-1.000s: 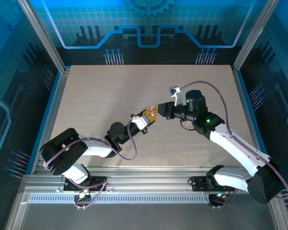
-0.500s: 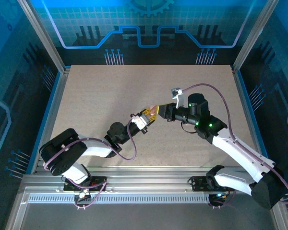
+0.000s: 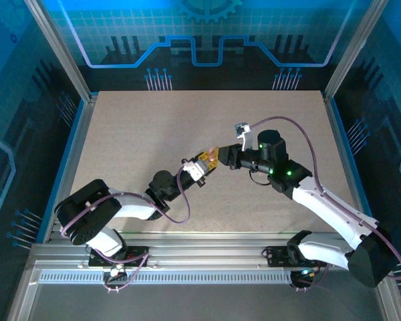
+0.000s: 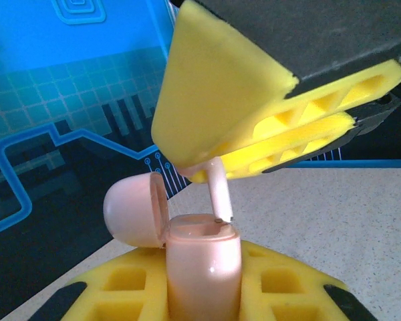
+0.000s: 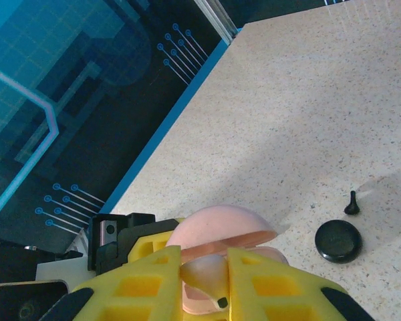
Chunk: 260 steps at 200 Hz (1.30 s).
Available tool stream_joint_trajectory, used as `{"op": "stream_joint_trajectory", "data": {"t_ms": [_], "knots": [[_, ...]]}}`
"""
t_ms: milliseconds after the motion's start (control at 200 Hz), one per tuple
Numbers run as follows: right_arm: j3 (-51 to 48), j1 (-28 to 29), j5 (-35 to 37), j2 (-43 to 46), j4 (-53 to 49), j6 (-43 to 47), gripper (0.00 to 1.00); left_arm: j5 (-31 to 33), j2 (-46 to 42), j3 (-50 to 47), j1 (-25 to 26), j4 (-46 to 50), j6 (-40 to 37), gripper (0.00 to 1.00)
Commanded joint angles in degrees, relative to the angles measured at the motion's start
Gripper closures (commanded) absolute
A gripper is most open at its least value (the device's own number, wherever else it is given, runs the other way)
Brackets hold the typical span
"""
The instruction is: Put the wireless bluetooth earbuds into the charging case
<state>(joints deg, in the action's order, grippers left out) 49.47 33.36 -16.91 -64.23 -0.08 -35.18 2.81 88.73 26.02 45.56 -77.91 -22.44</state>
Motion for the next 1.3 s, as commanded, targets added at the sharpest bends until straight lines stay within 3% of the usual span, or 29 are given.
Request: {"op": "stream_joint_trajectory", "data": {"t_ms": [0,635,1296], "knots": [[0.22,1.01,0.33,-0.63,2.10,-0.46,0.79,0.62,-1.42,1.40,0.48,-2.43,0.20,0.85],[-0.12,1.79,0.93,-1.95,-0.63,0.90,0.78,1.44,-1.45,2.46,0.43,-2.43,0.46,0.84],[0.62,1.88,0.54,-1.06,-1.68,1.63,0.67,1.67,-1.10,2.37,0.49,-2.42,0.82,0.84]]}}
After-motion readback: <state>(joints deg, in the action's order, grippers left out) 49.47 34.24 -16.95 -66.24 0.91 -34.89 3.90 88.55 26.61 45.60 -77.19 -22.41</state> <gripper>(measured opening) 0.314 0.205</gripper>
